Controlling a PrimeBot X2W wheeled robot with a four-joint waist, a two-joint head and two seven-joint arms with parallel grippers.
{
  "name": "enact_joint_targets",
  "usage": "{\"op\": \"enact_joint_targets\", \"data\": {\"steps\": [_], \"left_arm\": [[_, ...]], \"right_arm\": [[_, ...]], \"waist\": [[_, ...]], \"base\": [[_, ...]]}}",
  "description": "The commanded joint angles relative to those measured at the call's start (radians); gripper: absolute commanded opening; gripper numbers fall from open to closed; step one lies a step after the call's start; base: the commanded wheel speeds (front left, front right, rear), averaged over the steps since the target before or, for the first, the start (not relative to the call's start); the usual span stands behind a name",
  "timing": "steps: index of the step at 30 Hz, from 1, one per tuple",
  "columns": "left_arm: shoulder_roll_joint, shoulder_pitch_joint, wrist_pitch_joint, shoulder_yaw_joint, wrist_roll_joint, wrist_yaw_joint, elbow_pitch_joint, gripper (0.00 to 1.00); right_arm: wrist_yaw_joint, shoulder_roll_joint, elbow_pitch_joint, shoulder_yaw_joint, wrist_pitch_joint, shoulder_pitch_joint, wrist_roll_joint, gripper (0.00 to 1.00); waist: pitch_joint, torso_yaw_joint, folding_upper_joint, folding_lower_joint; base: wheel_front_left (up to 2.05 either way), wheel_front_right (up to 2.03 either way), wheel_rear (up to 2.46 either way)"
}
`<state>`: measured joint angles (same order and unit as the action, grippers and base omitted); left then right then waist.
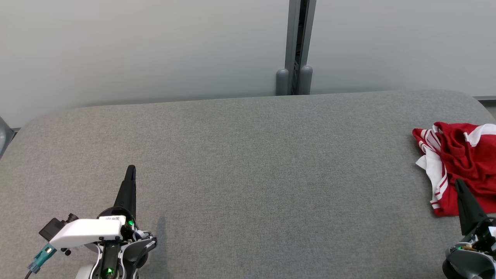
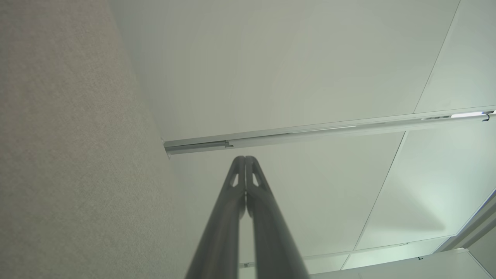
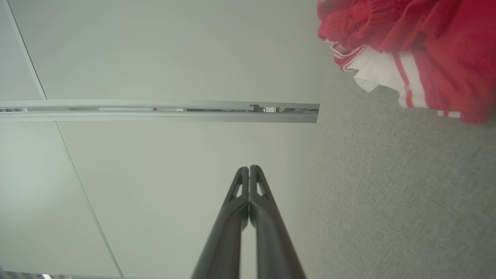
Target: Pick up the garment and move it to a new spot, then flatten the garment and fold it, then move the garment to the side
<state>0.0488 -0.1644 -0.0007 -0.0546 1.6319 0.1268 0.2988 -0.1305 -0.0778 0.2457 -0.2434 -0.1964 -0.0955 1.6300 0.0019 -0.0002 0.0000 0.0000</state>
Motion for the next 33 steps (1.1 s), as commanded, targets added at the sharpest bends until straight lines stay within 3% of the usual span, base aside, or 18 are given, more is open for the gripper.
{"op": "enact_joint_targets", "data": {"steps": [1,33], "left_arm": [[0.005,-0.010,0.000,0.004,0.005,0.008,0.000,0.00],[0.004,-0.010,0.001,0.005,0.004,0.008,-0.001,0.00]], "right_arm": [[0.000,-0.006,0.004,-0.001,-0.006,-0.010,-0.001,0.00],[0.000,0.000,0.004,-0.009,-0.012,-0.011,-0.009,0.00]], "waist": [[0.000,0.000,0.0000,0.0000],[0.000,0.000,0.0000,0.0000]], "base": [[0.00,0.00,0.00],[0.00,0.00,0.00]]}}
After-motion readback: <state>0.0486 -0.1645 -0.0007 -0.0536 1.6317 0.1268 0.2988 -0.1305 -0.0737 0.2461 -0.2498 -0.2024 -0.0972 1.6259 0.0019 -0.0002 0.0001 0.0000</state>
